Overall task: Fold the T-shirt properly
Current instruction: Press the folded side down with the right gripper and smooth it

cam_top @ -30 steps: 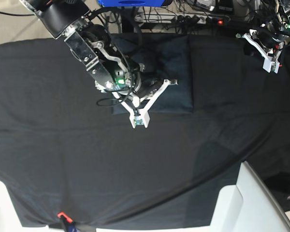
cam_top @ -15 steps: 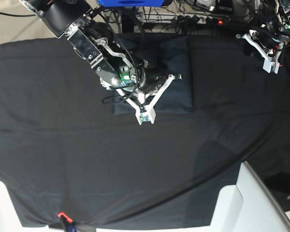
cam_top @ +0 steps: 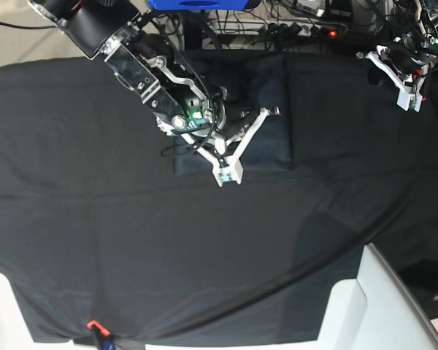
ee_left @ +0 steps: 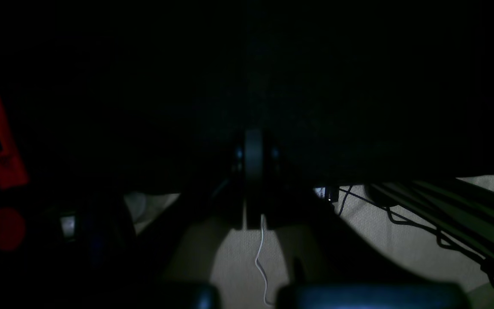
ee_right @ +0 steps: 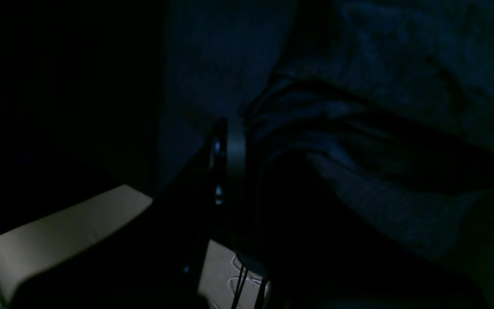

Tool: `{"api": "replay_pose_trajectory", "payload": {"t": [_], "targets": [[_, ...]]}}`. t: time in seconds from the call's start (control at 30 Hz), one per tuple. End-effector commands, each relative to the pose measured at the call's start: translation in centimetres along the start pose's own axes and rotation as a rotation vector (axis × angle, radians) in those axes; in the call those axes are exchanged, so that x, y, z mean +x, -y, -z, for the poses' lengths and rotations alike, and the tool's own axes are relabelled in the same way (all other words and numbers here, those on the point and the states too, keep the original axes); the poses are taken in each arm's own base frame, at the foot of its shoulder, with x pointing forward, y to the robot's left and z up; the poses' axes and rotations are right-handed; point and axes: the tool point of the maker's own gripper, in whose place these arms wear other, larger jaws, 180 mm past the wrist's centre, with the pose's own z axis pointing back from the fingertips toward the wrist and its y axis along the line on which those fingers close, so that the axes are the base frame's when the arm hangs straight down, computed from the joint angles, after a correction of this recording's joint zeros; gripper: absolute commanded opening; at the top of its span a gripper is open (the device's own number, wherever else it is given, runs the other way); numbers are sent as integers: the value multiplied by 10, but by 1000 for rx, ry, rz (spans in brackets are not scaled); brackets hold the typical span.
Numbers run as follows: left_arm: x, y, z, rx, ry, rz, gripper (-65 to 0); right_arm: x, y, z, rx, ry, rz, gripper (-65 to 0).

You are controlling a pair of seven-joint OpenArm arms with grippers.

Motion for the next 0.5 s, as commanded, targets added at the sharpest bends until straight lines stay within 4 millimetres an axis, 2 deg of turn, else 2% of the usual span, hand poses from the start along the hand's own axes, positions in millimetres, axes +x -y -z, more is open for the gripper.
{"api": "replay_pose_trajectory", "payload": {"t": [0.0, 0.2, 0.23, 0.4, 0.47], "targets": [[9, -5, -5, 8, 25, 17, -650, 14, -9, -4, 28, 39, -7, -648], [9, -5, -5, 8, 25, 17, -650, 14, -10, -4, 28, 40, -6, -645], [9, -5, -5, 8, 25, 17, -650, 14, -10, -4, 28, 40, -6, -629], [9, -6, -5, 9, 25, 18, -650, 12, -11, -4, 31, 33, -11, -426], [9, -6, -5, 9, 25, 18, -650, 8, -22, -3, 63, 25, -71, -386]]}}
